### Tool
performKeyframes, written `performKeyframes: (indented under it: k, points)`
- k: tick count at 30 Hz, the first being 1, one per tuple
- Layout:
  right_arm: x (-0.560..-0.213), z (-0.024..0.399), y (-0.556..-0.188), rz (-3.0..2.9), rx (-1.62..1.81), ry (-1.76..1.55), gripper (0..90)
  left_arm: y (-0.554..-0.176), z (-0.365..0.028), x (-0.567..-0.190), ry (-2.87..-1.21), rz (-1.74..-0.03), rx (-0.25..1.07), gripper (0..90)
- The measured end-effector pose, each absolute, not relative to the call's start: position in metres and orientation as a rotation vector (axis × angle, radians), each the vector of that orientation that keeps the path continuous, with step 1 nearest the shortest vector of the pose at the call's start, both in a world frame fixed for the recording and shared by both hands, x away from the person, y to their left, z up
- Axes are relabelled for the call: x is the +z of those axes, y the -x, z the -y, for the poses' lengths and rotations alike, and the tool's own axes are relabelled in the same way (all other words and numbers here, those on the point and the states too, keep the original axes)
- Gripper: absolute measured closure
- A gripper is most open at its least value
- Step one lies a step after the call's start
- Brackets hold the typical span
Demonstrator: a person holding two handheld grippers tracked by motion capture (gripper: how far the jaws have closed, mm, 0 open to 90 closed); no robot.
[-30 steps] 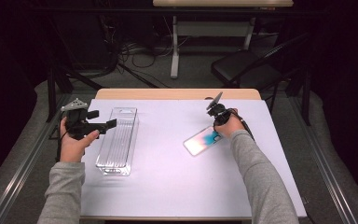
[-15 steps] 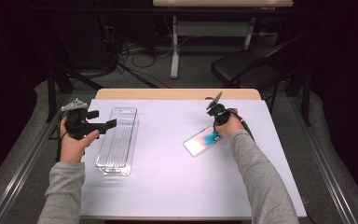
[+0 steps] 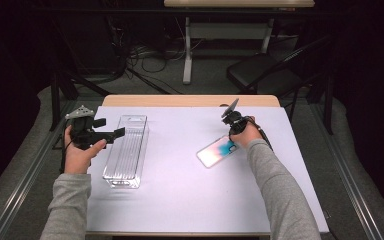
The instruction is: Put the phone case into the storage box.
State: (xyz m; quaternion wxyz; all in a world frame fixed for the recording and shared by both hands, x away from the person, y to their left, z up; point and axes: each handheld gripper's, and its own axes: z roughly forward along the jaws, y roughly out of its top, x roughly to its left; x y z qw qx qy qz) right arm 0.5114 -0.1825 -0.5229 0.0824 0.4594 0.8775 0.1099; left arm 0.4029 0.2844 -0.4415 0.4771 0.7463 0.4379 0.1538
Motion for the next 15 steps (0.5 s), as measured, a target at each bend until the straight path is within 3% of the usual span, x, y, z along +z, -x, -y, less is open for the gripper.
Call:
performKeyframes:
  k: [15]
  points:
    - [-0.5223,0.1829,-0.5113,-2.618,0.325,-1.383,88.0,-0.4029,-0.2849,-0.4415,-1.822,-1.070,0.376,5.4]
